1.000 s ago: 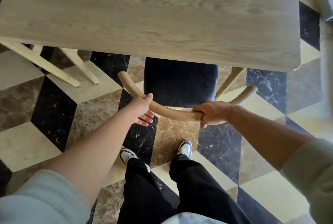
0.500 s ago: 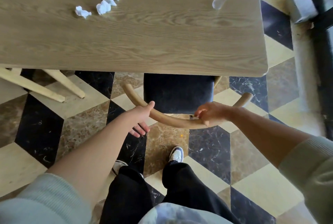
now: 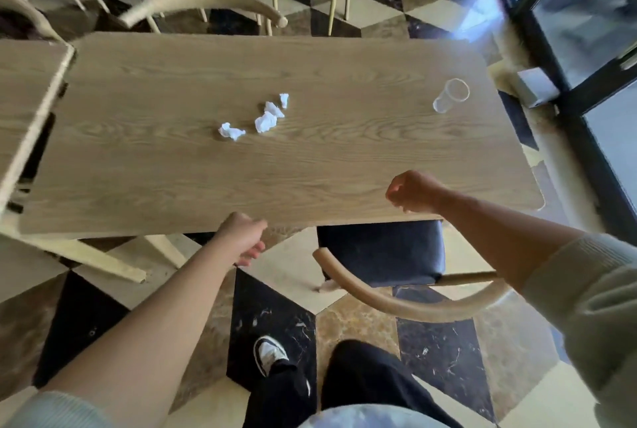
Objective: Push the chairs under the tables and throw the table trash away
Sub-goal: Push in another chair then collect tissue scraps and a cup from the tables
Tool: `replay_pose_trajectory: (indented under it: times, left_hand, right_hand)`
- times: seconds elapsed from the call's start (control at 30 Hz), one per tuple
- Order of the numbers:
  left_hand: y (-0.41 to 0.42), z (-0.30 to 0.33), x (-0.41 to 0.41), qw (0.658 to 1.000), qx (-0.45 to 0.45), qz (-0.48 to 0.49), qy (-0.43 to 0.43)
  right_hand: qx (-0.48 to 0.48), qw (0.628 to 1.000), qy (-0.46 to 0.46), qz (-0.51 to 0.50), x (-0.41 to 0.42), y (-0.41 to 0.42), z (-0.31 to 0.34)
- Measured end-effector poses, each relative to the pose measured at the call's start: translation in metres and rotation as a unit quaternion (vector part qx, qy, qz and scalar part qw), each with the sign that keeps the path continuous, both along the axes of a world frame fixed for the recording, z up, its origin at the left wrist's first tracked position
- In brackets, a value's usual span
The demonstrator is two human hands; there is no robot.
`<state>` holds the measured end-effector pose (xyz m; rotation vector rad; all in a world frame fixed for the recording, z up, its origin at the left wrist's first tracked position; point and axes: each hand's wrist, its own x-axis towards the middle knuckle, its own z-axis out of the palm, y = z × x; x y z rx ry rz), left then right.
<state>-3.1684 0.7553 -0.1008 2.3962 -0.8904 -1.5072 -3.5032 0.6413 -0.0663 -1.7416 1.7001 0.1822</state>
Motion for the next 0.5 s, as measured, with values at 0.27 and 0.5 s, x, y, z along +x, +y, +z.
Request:
replay_pose_trajectory:
  times: [0.27,0.5]
  left_hand:
    - [-0.101,0.010,0.031,0.993,-0.099,-0.046,0.038]
    - [-0.217,-0.007,0.014,0.983,-0.145,-0.075,0.089]
  right_hand:
    - [-0.137,0.981,0.115,-0.072,0.005,-0.066,0.023]
    - [-0.199,0.935,0.144,-0.255,-0.030,-0.176,0.006]
